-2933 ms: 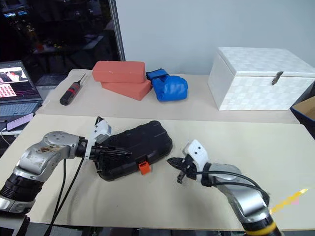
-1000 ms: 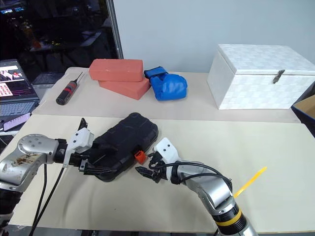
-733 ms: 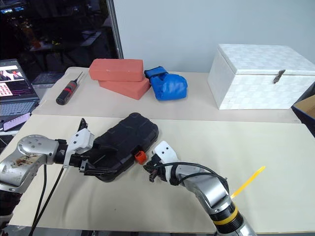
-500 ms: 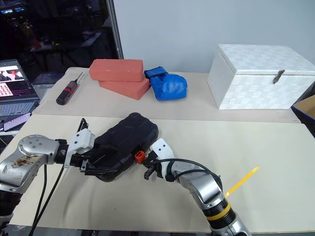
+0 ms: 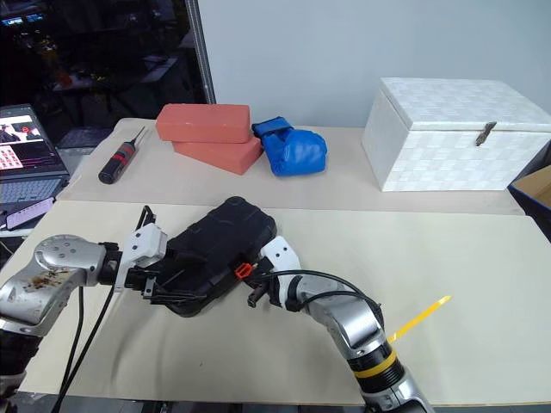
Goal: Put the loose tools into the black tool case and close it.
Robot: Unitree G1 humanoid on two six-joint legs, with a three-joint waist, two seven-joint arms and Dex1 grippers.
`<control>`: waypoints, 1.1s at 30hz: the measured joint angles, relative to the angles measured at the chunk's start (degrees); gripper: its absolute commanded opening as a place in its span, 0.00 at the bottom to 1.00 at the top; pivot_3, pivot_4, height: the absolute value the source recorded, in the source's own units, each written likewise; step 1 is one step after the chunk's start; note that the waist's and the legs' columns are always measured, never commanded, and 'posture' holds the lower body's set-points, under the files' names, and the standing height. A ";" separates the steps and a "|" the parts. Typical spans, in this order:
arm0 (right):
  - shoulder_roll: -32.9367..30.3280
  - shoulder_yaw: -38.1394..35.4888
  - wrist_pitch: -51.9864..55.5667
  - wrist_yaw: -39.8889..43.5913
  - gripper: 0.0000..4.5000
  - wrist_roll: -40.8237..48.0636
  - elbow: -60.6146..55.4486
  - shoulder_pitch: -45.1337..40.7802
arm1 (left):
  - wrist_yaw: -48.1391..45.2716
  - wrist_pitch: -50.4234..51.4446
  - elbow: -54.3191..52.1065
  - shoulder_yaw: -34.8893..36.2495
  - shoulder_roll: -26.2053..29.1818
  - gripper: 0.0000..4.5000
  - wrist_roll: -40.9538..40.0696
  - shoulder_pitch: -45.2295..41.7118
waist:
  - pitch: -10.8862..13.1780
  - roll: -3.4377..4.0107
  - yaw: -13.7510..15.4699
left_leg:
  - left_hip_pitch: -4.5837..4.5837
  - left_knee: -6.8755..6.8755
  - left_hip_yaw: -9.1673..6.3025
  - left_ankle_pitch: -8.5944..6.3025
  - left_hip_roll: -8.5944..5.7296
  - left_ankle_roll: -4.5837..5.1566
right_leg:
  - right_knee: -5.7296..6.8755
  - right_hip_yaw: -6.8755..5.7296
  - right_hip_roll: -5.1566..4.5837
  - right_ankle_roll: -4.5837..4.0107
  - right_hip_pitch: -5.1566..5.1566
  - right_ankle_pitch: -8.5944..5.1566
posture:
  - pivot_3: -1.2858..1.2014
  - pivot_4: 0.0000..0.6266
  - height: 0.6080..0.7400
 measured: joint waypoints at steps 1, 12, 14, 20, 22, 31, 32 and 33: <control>0.00 -0.34 0.41 0.05 0.01 0.21 -0.26 0.00 | 0.03 -0.08 0.00 0.00 0.00 0.91 0.07 0.09 | 0.00 0.00 -0.02 | 0.01 0.00 0.00 0.00 0.00 0.00 | 0.01 0.00 0.00 -0.01 0.00 0.01 | 0.52 0.24 1.00; 1.24 -2.37 2.61 -0.20 0.01 1.98 -0.46 -0.42 | 1.34 -0.92 -1.31 -0.25 -0.07 0.91 1.49 1.08 | 0.00 0.00 -0.20 | 0.03 0.00 0.00 0.00 0.02 0.00 | 0.03 0.00 0.03 -0.09 -0.03 0.08 | 0.52 0.24 1.00; 1.60 -2.51 2.61 -0.28 0.01 1.98 -0.16 -0.53 | 1.42 -0.95 -1.41 -0.25 -0.07 0.91 1.55 1.16 | 0.00 0.00 -0.25 | 0.04 0.00 0.00 0.00 0.03 0.00 | 0.03 0.00 0.03 -0.09 -0.04 0.08 | 0.52 0.24 1.00; 3.03 -2.89 2.64 -0.51 0.01 1.97 1.72 -2.07 | 2.28 -0.97 -1.54 -0.24 -0.12 0.91 2.29 1.19 | 0.00 0.00 -0.74 | 0.04 0.00 -0.01 0.01 0.03 0.00 | 0.02 0.00 0.04 -0.11 -0.04 0.11 | 0.52 0.24 1.00; 3.50 -2.92 2.64 -0.49 0.01 1.98 2.00 -2.28 | 2.35 -0.97 -1.47 -0.25 -0.10 0.91 2.67 1.19 | 0.00 0.00 -0.94 | 0.04 0.00 -0.01 0.01 0.03 0.00 | 0.03 0.00 0.04 -0.11 -0.03 0.13 | 0.52 0.24 1.00; 5.30 -3.83 2.60 0.19 0.01 1.99 2.09 -2.82 | 2.60 -0.95 -1.36 -0.19 0.17 0.91 3.68 1.27 | 0.00 0.01 -1.51 | 0.17 -0.02 -0.04 0.00 0.04 0.00 | 0.05 0.00 0.05 -0.17 -0.01 0.17 | 0.52 0.24 1.00; 5.61 -3.84 2.50 0.35 0.01 1.98 2.12 -3.24 | 2.76 -0.94 -1.39 -0.19 0.35 0.91 3.92 1.31 | 0.00 0.01 -1.57 | 0.19 -0.02 -0.06 0.00 0.05 0.00 | 0.05 0.00 0.07 -0.19 -0.02 0.19 | 0.52 0.24 1.00; 6.10 -3.83 2.06 0.61 0.01 1.97 2.24 -3.87 | 2.92 -0.91 -1.43 -0.19 0.55 0.91 4.05 1.43 | 0.00 0.01 -1.62 | 0.25 -0.02 -0.09 0.00 0.04 0.00 | 0.05 0.00 0.08 -0.23 -0.02 0.22 | 0.52 0.24 1.00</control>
